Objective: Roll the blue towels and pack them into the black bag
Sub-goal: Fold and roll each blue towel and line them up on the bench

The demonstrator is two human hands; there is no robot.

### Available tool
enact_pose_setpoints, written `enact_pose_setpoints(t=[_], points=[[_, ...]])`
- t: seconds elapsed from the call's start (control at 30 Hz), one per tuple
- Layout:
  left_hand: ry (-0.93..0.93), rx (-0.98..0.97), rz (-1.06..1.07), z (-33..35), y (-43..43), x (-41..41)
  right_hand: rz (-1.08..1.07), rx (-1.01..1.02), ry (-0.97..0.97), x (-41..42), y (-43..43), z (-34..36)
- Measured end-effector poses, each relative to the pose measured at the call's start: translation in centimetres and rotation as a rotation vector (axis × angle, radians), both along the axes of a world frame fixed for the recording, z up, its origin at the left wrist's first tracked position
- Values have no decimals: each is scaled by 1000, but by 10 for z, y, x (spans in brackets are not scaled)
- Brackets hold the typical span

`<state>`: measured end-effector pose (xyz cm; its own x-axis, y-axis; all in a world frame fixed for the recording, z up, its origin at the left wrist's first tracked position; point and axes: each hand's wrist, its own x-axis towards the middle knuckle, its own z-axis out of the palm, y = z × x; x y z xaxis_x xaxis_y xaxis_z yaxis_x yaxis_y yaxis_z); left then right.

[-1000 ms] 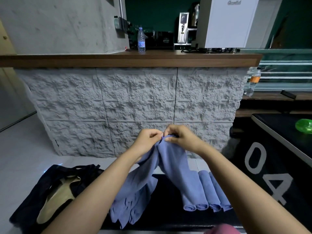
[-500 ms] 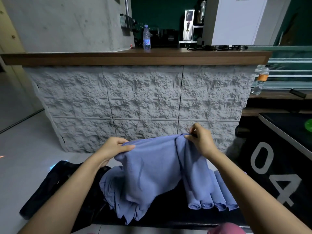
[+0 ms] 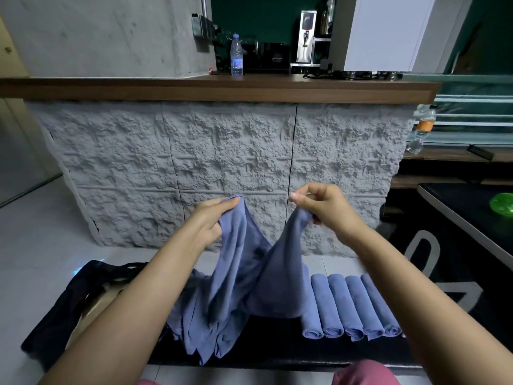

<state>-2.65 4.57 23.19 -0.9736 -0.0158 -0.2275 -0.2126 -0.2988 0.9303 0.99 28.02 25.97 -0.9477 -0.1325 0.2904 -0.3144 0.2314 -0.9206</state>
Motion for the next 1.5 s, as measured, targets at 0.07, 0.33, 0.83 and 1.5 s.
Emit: enact_pose_setpoints(t=[0.07,0.33,0.83,1.5], points=[[12,13,-26,4,6,3,135,-84,-129,5,-8,9],[135,-156,-7,6,14,24,223,-8,-46,6,-28,13],[265,-357,-184,14,27,50,101,151,31,-1,-41,-6],[343,-451,185,15,-19,-22,217,1164,20,-2,15,-106]])
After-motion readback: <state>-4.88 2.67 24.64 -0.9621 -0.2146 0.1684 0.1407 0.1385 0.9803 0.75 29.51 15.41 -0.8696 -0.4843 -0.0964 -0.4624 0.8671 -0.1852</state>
